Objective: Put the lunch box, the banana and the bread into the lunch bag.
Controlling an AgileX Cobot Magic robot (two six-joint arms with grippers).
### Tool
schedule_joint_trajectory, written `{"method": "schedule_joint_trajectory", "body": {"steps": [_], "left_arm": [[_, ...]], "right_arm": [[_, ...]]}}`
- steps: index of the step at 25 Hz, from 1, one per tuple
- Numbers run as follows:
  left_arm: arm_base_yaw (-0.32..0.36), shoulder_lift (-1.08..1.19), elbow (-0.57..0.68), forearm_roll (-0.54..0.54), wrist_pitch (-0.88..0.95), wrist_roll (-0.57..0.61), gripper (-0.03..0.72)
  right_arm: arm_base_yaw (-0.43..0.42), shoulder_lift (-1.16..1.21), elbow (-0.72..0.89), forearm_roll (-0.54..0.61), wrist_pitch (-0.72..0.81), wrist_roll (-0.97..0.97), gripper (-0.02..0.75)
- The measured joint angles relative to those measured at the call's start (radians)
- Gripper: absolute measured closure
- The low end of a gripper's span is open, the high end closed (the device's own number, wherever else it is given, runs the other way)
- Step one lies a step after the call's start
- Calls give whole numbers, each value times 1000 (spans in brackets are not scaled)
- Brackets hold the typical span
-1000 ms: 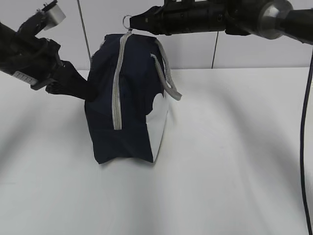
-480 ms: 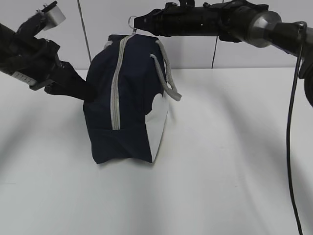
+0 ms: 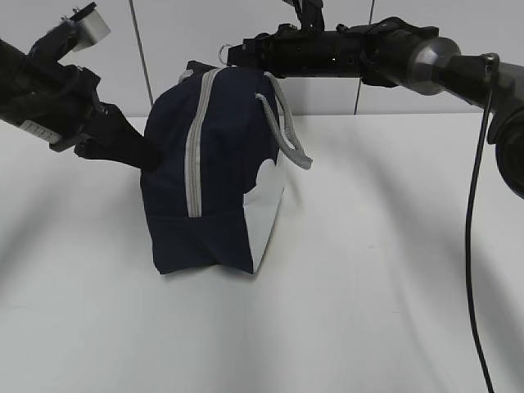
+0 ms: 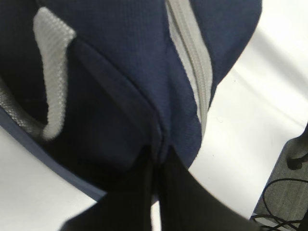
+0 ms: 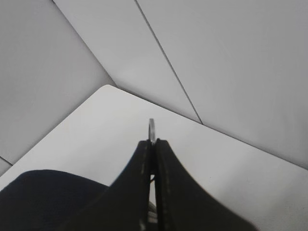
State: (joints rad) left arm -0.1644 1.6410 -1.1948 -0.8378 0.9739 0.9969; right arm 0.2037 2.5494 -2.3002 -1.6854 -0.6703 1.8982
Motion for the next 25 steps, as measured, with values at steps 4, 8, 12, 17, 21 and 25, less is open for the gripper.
{"method": "schedule_joint_trajectory", "body": {"steps": [4,8,12,17,21,25], "left_arm": [[0,0,0,4,3,0,686],[0,0,0,-10,5,-20,672],[13,-7,-2,-14,2,-87,557],[82,-60,-24,-23,8,-128,367],[140,-111,-37,-104,-76,-162,339],[148,-82,-78,-204,-166,-175,337]], "right_arm": [[-2,0,-2,2,-29,17,754],[-2,4,-26,-14,-79,29,754],[-6,6,-90,-127,-141,102,754],[-8,6,-117,-186,-174,176,754],[-8,6,-117,-191,-183,183,754],[-8,6,-117,-194,-195,188,754]]}}
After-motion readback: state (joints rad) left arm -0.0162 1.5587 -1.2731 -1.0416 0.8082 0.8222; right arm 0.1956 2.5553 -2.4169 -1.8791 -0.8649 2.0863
